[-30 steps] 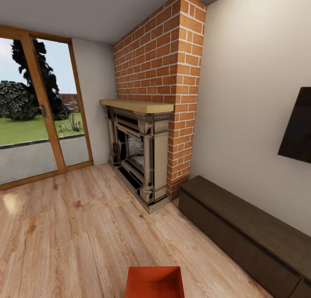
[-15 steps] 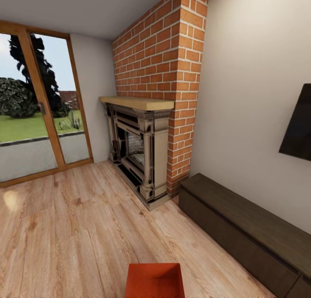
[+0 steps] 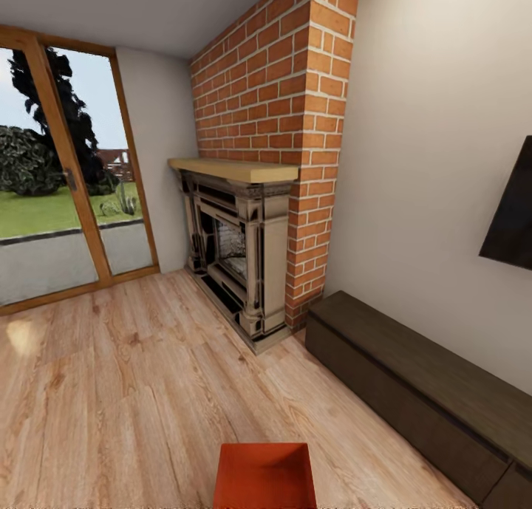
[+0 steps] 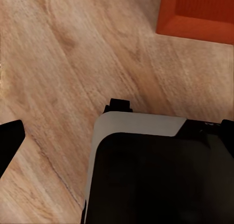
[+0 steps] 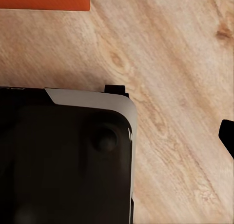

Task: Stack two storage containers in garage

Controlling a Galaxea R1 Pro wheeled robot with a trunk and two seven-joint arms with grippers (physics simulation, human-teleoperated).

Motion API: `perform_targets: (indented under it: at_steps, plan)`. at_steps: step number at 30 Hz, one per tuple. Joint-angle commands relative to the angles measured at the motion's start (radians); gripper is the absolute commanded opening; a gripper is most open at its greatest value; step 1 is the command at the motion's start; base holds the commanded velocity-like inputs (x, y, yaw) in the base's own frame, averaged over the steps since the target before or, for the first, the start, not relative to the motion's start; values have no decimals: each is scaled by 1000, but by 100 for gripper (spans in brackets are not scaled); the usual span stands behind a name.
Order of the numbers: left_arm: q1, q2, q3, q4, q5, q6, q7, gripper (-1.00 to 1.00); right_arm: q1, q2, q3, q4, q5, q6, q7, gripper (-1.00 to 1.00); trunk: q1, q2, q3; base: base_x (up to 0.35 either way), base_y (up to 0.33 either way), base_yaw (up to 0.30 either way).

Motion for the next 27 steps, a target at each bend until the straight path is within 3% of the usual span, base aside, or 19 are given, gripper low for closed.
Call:
perform_targets:
  at_steps: [1,27]
  plan:
    - [-1,0,-9,1,8,-3,2,100,-1,0,7,3,-10,-6,4,100,0,-1,-3,0,0,0]
    - [-1,0,-11,1,11,-3,2,100,-1,2,9,3,-10,-6,4,100,0,-1,-45,0,0,0]
